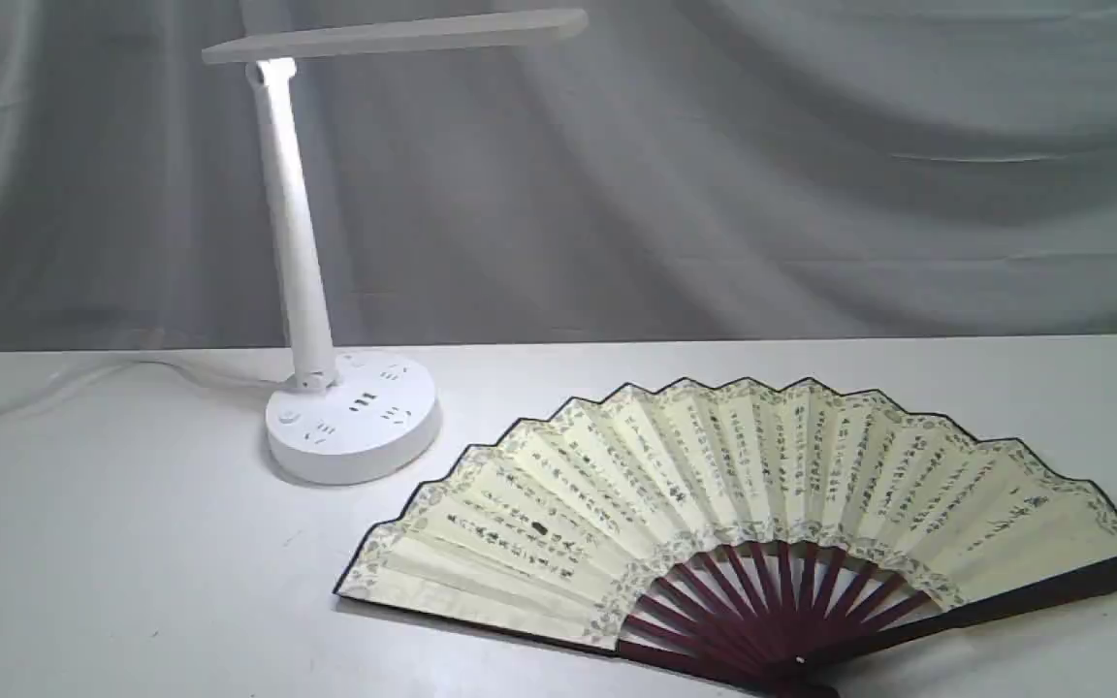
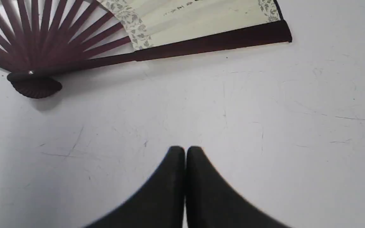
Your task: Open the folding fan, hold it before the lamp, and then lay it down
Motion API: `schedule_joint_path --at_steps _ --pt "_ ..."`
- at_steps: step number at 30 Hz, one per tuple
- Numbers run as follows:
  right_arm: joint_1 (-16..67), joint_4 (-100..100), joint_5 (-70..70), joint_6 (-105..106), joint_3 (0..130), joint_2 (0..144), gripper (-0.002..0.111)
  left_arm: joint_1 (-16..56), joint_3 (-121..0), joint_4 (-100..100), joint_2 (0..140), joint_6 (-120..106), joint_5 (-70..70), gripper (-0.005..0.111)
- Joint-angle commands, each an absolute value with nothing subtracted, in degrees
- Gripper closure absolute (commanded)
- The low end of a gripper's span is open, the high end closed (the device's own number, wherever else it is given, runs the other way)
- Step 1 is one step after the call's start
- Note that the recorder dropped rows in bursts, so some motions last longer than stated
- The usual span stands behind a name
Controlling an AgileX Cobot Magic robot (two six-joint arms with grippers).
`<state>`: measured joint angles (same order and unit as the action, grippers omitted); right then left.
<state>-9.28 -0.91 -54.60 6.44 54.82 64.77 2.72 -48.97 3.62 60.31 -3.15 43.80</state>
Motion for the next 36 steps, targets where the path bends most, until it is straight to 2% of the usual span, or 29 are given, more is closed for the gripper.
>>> schedule_joint_path --at_steps 1,12,21,29,36 --pt "-9.2 -0.7 -54.6 6.9 53.4 60.1 0.108 2.9 -48.9 3.8 55.7 -3.5 44.0 0.107" --pt "-9.2 -1.1 -55.8 7.2 50.0 38.4 0.108 2.9 -47.3 3.8 36.0 -3.5 46.0 0.107" --pt "-9.2 -0.9 -58.1 7.1 50.0 21.8 0.108 2.9 -46.3 4.1 18.2 -1.3 53.5 0.107" --pt "-9.2 -2.2 -63.8 6.9 50.0 8.4 0.108 2.9 -46.3 3.9 2.9 -1.3 55.5 0.107" --pt "-9.2 -8.7 -68.5 5.5 49.8 0.0 0.108 2.9 -46.6 2.4 0.0 -1.3 60.8 0.107"
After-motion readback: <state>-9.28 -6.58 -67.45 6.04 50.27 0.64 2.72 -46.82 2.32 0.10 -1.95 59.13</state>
